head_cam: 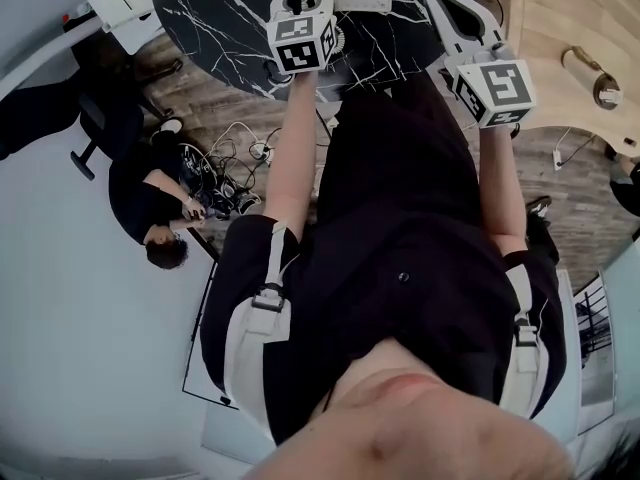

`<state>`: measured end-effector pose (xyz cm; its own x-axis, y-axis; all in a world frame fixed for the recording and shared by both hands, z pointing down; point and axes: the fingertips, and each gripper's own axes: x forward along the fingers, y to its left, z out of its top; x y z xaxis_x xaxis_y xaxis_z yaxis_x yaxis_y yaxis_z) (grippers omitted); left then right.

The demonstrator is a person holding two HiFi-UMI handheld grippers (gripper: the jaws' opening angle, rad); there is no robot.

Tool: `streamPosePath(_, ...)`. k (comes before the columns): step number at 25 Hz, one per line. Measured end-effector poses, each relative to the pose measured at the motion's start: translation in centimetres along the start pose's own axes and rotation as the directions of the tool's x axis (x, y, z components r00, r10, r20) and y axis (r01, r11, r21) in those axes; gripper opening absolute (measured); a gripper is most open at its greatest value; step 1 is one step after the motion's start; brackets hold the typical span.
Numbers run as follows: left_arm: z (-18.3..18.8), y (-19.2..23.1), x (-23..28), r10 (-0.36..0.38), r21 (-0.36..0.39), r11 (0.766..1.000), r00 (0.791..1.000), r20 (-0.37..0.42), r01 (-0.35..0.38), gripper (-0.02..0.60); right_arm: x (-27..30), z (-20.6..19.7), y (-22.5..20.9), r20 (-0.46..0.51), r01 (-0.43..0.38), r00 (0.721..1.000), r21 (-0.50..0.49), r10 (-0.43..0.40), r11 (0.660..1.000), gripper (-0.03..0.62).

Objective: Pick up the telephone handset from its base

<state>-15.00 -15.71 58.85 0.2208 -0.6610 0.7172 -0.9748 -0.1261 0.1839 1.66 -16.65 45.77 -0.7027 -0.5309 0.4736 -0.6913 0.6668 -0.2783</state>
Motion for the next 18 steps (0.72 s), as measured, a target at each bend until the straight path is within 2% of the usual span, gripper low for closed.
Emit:
streamPosePath(11,-2.1,0.5,3.9,0.07,-0.009,0.997,0.994,-0.086,-0.071,0.278,0.8,-1.0,-1.5,-0.031,-0.014,0.999,0.025,0.015,1.0,0.029)
streamPosePath(18,-2.7,0.9,5.2,0.099,-0.023,0.995,0.99,-0.104,-0.102,0.279,0.9,-1.6,-2.2,-0.051,-0.017,0.999,0.037,0.019,0.999,0.029)
